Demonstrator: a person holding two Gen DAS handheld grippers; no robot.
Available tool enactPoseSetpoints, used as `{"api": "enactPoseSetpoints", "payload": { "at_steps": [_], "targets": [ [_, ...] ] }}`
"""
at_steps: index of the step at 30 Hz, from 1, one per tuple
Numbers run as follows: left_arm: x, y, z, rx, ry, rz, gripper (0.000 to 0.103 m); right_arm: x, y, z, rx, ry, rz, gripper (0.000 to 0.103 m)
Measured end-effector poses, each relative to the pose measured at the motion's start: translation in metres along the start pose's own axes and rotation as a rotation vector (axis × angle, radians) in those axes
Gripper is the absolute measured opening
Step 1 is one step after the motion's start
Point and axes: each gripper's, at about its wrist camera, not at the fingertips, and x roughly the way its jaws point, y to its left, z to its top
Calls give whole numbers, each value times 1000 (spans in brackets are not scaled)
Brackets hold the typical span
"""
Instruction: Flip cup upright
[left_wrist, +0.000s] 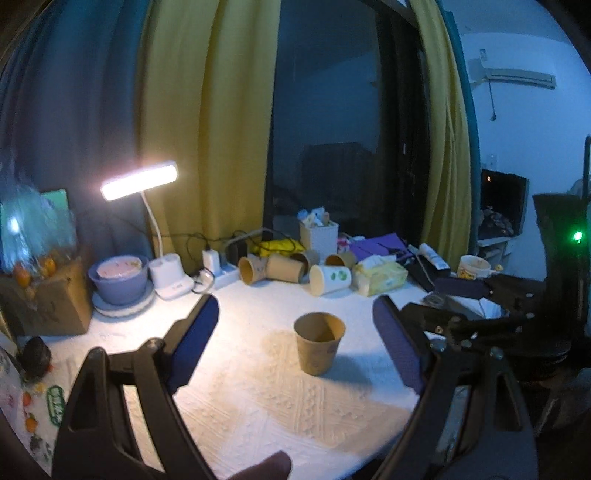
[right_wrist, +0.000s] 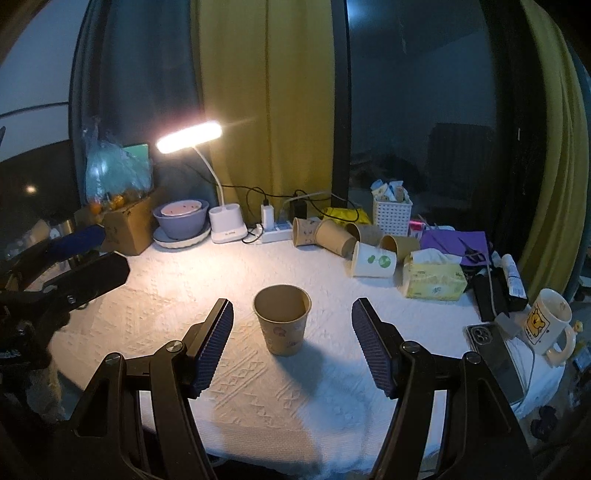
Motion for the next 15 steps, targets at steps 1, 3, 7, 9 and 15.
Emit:
{"api": "enactPoseSetpoints", "payload": {
  "at_steps": [1, 3, 7, 9, 15],
  "targets": [
    [-3, -1, 1, 4, -12, 2, 86, -3, 1, 1, -1, -7, 3, 70],
    [-9, -1, 3, 7, -39, 2, 86, -8, 2, 3, -3, -16, 3, 70],
    [-19, -1, 5, 13, -78, 2, 87, -16, 3, 7, 11, -32, -11, 70],
    [-25, 2, 7, 2, -104, -3, 87, -18, 3, 7, 10, -36, -25, 70],
    [-30, 12, 8, -35, -117, -4, 87, -25, 4, 8, 11, -56, -99, 70]
  ]
}}
